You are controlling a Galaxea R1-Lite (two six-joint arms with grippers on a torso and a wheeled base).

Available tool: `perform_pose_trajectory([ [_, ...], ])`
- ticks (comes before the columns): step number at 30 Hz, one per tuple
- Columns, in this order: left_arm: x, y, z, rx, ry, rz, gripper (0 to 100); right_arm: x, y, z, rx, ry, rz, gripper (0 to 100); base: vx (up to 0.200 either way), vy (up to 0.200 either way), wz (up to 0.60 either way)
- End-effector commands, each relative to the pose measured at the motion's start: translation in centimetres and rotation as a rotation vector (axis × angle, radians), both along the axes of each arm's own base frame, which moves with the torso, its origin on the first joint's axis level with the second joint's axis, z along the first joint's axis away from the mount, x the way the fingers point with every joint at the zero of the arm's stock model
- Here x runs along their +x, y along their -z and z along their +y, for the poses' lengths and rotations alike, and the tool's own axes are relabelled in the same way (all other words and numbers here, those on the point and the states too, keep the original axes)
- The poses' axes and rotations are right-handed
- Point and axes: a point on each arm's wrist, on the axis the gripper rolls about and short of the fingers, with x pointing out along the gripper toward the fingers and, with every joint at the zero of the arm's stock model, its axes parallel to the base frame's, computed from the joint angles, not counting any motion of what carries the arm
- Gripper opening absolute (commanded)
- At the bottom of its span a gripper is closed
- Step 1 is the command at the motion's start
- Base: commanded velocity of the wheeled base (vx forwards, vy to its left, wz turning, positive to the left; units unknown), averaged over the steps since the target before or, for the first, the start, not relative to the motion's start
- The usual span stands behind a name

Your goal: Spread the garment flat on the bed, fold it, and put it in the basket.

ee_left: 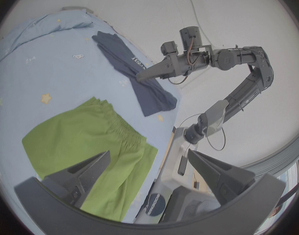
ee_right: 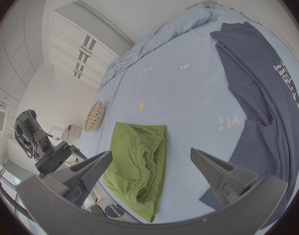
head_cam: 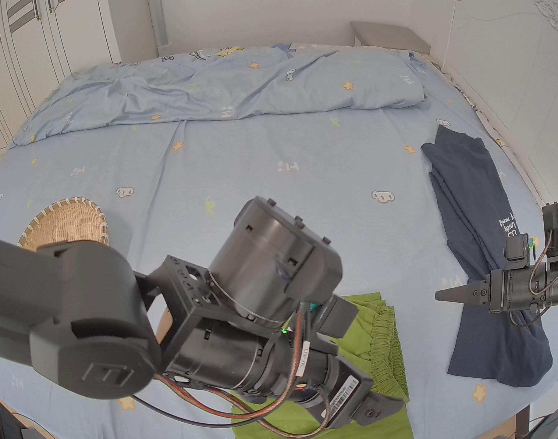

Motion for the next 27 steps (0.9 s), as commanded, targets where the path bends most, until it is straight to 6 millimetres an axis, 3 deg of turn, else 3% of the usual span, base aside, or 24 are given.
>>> perform_pose_trajectory([
  [1,-0.4,1.0,-0.3,-0.036,-0.016,0.009,100,0.0,0.0,0.0,0.0,-0.001,0.002,100,0.0,0.0,0.0],
  [5,0.1,1.3,-0.1,-0.133,-0.107,0.054,100,0.0,0.0,0.1,0.001,-0.003,0.001,100,0.0,0.0,0.0],
  [7,0.9,1.6,0.9,-0.155,-0.177,0.087,100,0.0,-0.1,0.0,0.001,-0.001,-0.002,100,0.0,0.0,0.0],
  [8,1.8,1.6,2.4,-0.174,-0.246,0.106,100,0.0,-0.1,0.0,0.002,-0.001,-0.005,100,0.0,0.0,0.0],
  [9,1.8,1.6,2.4,-0.174,-0.246,0.106,100,0.0,-0.1,0.0,0.002,-0.001,-0.005,100,0.0,0.0,0.0],
  [10,2.5,2.0,4.6,-0.176,-0.32,0.134,100,0.0,-0.4,0.0,0.004,-0.004,-0.014,100,0.0,0.0,0.0],
  [11,2.5,2.1,4.8,-0.175,-0.324,0.138,100,0.0,-0.3,0.0,0.004,-0.004,-0.013,100,0.0,0.0,0.0],
  [13,3.3,4.2,7.7,-0.119,-0.424,0.186,100,-0.1,-0.4,0.0,0.002,-0.002,-0.016,100,0.0,0.0,0.0],
  [15,2.8,5.6,10.5,-0.097,-0.504,0.226,100,0.0,-0.4,0.0,0.002,-0.002,-0.018,100,0.0,0.0,0.0],
  [16,2.8,5.6,10.5,-0.097,-0.504,0.226,100,0.0,-0.4,0.0,0.002,-0.002,-0.018,100,0.0,0.0,0.0],
  [17,1.8,6.2,12.9,-0.158,-0.567,0.257,100,-0.1,-0.4,0.0,0.002,-0.002,-0.018,100,0.0,0.0,0.0],
  [22,1.6,8.7,15.0,-0.255,-0.659,0.324,100,-0.5,-0.5,0.3,0.004,-0.015,-0.027,100,0.0,0.0,0.0],
  [26,2.5,10.7,15.0,-0.256,-0.686,0.331,100,-0.6,-0.6,0.3,0.004,-0.017,-0.031,100,0.0,0.0,0.0],
  [27,3.0,12.0,14.8,-0.243,-0.702,0.336,100,-0.6,-0.7,0.3,0.003,-0.014,-0.032,100,0.0,0.0,0.0],
])
